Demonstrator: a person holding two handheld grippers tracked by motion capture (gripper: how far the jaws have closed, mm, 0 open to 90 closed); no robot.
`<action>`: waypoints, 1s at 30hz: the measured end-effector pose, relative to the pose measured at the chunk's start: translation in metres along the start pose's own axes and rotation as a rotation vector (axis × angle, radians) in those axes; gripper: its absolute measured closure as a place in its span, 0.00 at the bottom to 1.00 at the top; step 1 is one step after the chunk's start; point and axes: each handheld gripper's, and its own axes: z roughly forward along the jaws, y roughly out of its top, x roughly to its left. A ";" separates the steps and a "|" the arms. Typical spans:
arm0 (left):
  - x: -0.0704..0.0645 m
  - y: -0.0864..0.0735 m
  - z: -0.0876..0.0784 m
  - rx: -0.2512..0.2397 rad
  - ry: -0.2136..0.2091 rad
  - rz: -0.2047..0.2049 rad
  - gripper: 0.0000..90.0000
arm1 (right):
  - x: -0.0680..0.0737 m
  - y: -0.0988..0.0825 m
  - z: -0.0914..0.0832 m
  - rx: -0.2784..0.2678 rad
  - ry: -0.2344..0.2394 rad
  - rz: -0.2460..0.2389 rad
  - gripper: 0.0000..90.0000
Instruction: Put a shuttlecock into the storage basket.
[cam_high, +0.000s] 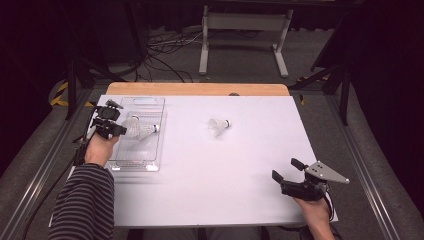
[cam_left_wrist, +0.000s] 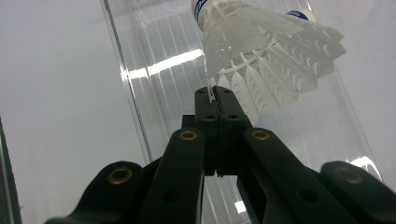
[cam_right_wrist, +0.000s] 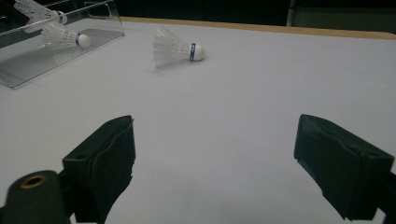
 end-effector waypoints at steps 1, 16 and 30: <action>0.000 0.000 0.001 0.000 0.000 -0.001 0.99 | 0.000 0.000 0.000 0.000 0.000 0.001 0.15; -0.001 0.003 0.007 0.000 0.008 -0.018 0.96 | 0.000 0.000 0.000 -0.001 0.002 0.000 0.15; -0.002 -0.004 -0.002 -0.017 0.021 -0.002 0.67 | 0.001 0.000 -0.001 -0.002 0.000 0.000 0.15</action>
